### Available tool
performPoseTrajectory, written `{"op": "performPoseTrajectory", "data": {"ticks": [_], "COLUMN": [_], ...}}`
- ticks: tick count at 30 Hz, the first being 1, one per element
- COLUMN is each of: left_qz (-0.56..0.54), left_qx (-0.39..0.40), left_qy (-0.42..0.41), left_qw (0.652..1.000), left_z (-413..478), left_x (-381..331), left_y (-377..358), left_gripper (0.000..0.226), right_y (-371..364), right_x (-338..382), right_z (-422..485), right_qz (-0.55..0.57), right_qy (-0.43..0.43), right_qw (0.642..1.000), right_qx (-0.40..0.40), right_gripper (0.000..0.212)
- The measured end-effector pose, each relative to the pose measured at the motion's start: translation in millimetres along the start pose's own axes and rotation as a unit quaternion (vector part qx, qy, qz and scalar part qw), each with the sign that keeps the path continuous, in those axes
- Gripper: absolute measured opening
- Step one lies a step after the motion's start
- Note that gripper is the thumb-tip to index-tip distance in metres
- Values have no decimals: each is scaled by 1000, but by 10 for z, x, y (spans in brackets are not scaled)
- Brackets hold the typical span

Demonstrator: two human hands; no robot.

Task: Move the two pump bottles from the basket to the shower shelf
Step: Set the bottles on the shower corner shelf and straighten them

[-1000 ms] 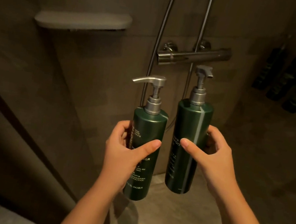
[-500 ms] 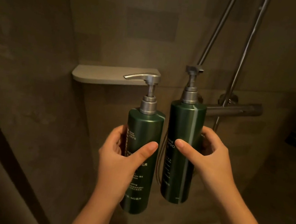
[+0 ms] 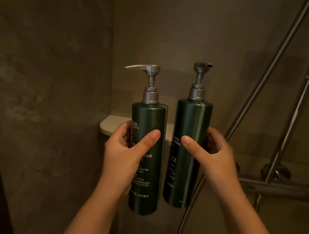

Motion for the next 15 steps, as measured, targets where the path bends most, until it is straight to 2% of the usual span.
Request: {"op": "performPoseTrajectory", "data": {"ticks": [4,9,15], "left_qz": [-4,11,44], "left_qx": [-14,-23,-54], "left_qy": [-34,-69,-81], "left_qw": [999,997,994], "left_z": [252,506,870], "left_x": [-220,-442,-516], "left_y": [-18,-37,46], "left_gripper": [47,54,50], "right_y": [-83,-286,-406], "right_x": [110,248,169], "right_z": [322,664,1013], "right_qz": [29,36,44], "right_qy": [28,67,74], "right_qw": [999,996,996], "right_qx": [16,40,16], "right_gripper": [55,47,47]}}
Point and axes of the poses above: each hand's wrist, its own z-axis towards the middle knuckle, its own y-axis out of the back of the hand, x = y × z, the point moved 8 cm from there along z, towards the middle knuckle, and after that the axes turned 6 degrees about y, right-handed, at the moved point
